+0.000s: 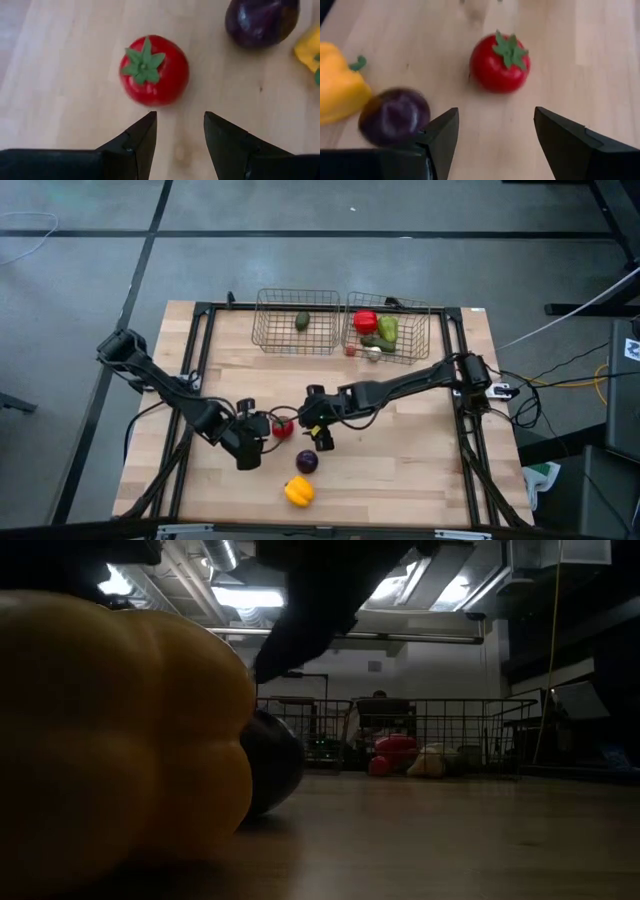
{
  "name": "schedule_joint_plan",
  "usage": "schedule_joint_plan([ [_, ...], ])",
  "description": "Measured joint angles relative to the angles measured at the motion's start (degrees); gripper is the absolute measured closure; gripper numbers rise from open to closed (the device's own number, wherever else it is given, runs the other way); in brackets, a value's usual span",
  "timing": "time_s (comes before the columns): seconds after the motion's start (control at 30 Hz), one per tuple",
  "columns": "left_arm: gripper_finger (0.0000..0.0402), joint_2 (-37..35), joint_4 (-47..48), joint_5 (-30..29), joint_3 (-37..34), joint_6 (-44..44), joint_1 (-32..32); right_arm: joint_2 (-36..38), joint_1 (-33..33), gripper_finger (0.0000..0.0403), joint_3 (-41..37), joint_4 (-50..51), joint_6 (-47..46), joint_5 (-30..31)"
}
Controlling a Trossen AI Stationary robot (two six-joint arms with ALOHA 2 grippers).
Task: Sort produce into baskets
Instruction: Put the red tomato into the left gold wire basket
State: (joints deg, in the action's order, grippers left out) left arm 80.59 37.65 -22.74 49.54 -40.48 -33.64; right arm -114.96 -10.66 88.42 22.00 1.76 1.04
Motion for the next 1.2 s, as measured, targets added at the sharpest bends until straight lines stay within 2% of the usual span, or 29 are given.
schedule_joint_plan([
  [0.37,0.0243,0.03,-13.33,-1.03,-10.66,-3.46,0.40,-5.41,0.17,0.0146,0.01,-3.47,-1.37,2.13],
  [0.6,0.0243,0.03,-15.60,-1.14,-13.55,-5.97,0.42,-6.29,0.17,0.0150,0.01,-3.02,-1.34,2.51],
  [0.77,0.0243,0.03,-23.13,-2.95,-16.71,-5.57,0.43,-6.38,0.17,0.0190,0.01,-3.39,-1.32,2.49],
  [0.93,0.0243,0.03,-23.74,-3.46,-17.27,-5.95,0.40,-8.30,0.17,0.0233,0.03,-6.05,-1.32,2.45],
  [1.2,0.0243,0.05,-24.10,-7.29,-17.29,-4.71,1.13,-9.67,0.28,0.0251,-0.02,-9.51,-1.30,3.54],
])
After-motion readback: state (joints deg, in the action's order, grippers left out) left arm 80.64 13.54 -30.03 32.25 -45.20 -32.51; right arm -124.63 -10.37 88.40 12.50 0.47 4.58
